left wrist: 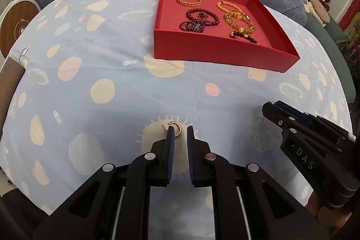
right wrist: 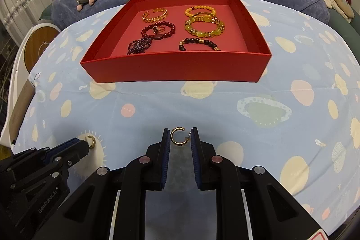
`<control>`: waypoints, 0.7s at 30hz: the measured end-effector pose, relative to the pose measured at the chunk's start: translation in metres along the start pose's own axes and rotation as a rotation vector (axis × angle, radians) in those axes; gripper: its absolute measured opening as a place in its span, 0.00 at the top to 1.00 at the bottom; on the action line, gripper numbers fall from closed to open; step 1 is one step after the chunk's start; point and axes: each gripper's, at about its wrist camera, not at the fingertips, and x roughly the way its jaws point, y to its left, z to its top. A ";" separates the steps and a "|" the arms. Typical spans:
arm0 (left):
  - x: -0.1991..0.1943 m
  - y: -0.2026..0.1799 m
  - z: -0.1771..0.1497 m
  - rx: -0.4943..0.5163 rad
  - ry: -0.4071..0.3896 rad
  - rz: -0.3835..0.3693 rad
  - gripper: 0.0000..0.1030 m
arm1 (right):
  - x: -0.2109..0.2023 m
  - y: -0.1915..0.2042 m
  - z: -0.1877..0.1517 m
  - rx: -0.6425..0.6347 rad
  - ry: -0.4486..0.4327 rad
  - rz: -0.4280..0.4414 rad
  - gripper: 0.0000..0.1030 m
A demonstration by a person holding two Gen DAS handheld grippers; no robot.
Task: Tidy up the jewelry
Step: 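Lift both hoop earrings and carry them toward the red box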
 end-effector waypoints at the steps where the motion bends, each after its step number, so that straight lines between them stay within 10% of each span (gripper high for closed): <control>1: -0.002 -0.002 0.001 0.004 -0.006 -0.001 0.89 | -0.004 -0.002 -0.001 0.005 -0.004 0.001 0.83; 21: -0.010 0.025 -0.018 -0.078 -0.009 -0.040 0.89 | -0.022 -0.018 -0.020 0.039 -0.009 0.005 0.83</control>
